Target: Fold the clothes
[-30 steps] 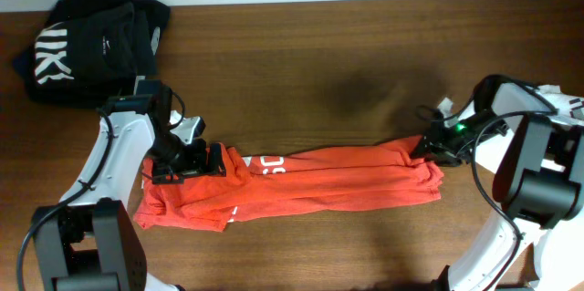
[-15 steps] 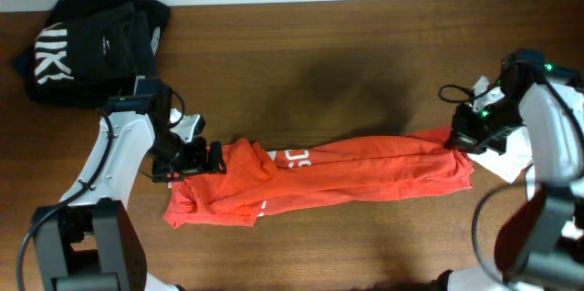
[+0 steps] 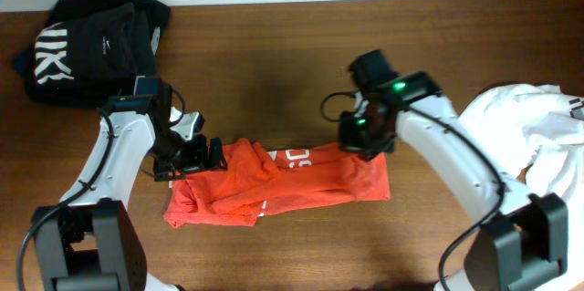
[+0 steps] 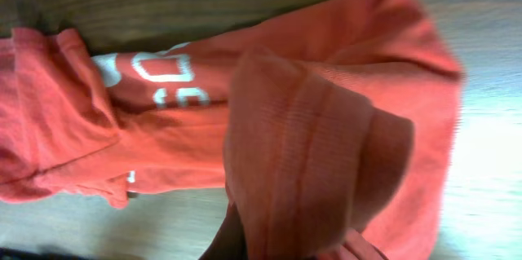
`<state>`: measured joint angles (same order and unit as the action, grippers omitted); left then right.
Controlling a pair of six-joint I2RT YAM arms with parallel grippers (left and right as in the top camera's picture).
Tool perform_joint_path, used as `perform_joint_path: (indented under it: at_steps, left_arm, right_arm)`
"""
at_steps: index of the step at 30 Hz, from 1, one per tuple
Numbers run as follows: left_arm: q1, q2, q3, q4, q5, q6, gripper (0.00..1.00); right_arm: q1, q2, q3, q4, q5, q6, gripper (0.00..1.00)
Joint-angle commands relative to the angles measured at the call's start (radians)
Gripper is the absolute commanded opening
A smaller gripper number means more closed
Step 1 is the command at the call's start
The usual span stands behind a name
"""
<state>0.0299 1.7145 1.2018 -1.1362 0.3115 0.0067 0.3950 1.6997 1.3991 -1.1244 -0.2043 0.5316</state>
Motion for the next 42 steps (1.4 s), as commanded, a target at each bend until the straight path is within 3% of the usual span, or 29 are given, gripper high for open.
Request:
perform_joint_path:
  at_steps: [1, 4, 6, 8, 9, 10, 12, 13, 14, 17, 18, 19, 20, 21, 23, 27, 30, 34, 38, 39, 40, 41, 42]
  left_arm:
    - [-0.004, -0.017, -0.008, -0.005, 0.015, -0.007, 0.99]
    - [-0.004, -0.017, -0.008, -0.005, 0.015, -0.007, 0.99]
    - [-0.004, -0.017, -0.008, -0.004, 0.015, -0.007, 0.99]
    - [-0.004, -0.017, -0.008, -0.005, 0.015, -0.007, 0.99]
    - [-0.004, -0.017, -0.008, -0.005, 0.015, -0.007, 0.99]
    - [-0.004, -0.017, -0.008, -0.004, 0.015, -0.007, 0.99]
    - [-0.004, -0.017, -0.008, -0.004, 0.015, -0.007, 0.99]
    - [-0.004, -0.017, -0.008, -0.004, 0.015, -0.007, 0.99]
    - [-0.004, -0.017, -0.008, -0.004, 0.015, -0.007, 0.99]
    - [-0.004, -0.017, -0.008, -0.004, 0.015, -0.006, 0.99]
    - [-0.004, -0.017, -0.008, -0.005, 0.015, -0.007, 0.99]
    - [-0.004, -0.017, -0.008, -0.005, 0.015, -0.007, 0.99]
    - [-0.004, -0.017, -0.008, -0.004, 0.016, -0.007, 0.99]
    - [-0.004, -0.017, -0.008, -0.004, 0.016, -0.007, 0.99]
    - [-0.004, -0.017, -0.008, -0.005, 0.015, -0.007, 0.99]
    - [-0.004, -0.017, -0.008, -0.005, 0.015, -0.007, 0.99]
    - [-0.004, -0.017, -0.008, -0.005, 0.015, -0.007, 0.99]
    - [-0.004, -0.017, -0.008, -0.004, 0.015, -0.006, 0.99]
    - [-0.004, -0.017, -0.008, 0.007, 0.014, -0.006, 0.99]
    - [-0.004, -0.017, -0.008, 0.010, 0.014, -0.006, 0.99]
    - [-0.004, -0.017, -0.008, 0.011, 0.014, -0.006, 0.99]
    - [-0.003, -0.017, -0.008, 0.011, 0.010, -0.006, 0.99]
    - [-0.003, -0.017, -0.008, 0.013, -0.031, -0.008, 0.99]
  right_arm:
    - [0.095, 0.034, -0.010, 0.039, 0.076, 0.118, 0.04]
    - [0.143, 0.064, -0.010, 0.104, 0.082, 0.184, 0.04]
    - [0.159, 0.076, -0.010, 0.138, 0.082, 0.184, 0.11]
    - [0.172, 0.076, -0.010, 0.160, 0.070, 0.184, 0.11]
    - [0.178, 0.076, -0.010, 0.167, 0.061, 0.184, 0.24]
    - [0.188, 0.076, -0.010, 0.169, 0.053, 0.183, 0.49]
    - [0.194, 0.076, -0.008, 0.168, 0.023, 0.155, 0.59]
    - [0.186, 0.076, 0.009, 0.155, -0.005, 0.082, 0.77]
    - [0.173, 0.076, 0.039, 0.108, -0.008, 0.039, 0.86]
    - [0.120, 0.076, 0.100, -0.008, -0.009, -0.086, 0.97]
    - [0.104, 0.076, 0.098, -0.040, -0.005, -0.109, 0.97]
    - [0.094, 0.076, 0.084, -0.051, -0.004, -0.144, 0.87]
    - [0.097, 0.076, 0.045, -0.037, 0.002, -0.161, 0.52]
    - [0.109, 0.076, 0.004, 0.009, -0.001, -0.156, 0.30]
    - [0.158, 0.076, -0.111, 0.171, -0.041, -0.113, 0.04]
    - [0.263, 0.081, -0.315, 0.523, -0.054, 0.021, 0.04]
    - [0.322, 0.103, -0.335, 0.617, -0.054, 0.028, 0.08]
    - [0.373, 0.170, -0.335, 0.627, -0.049, 0.053, 0.04]
    - [0.336, 0.079, -0.237, 0.444, -0.091, 0.008, 0.06]
    - [0.317, 0.038, -0.181, 0.370, -0.089, -0.043, 0.15]
    - [0.278, -0.008, -0.102, 0.275, -0.083, -0.096, 0.33]
    - [0.233, -0.040, -0.023, 0.181, -0.069, -0.145, 0.69]
    - [0.177, -0.059, 0.046, 0.097, -0.054, -0.187, 0.96]
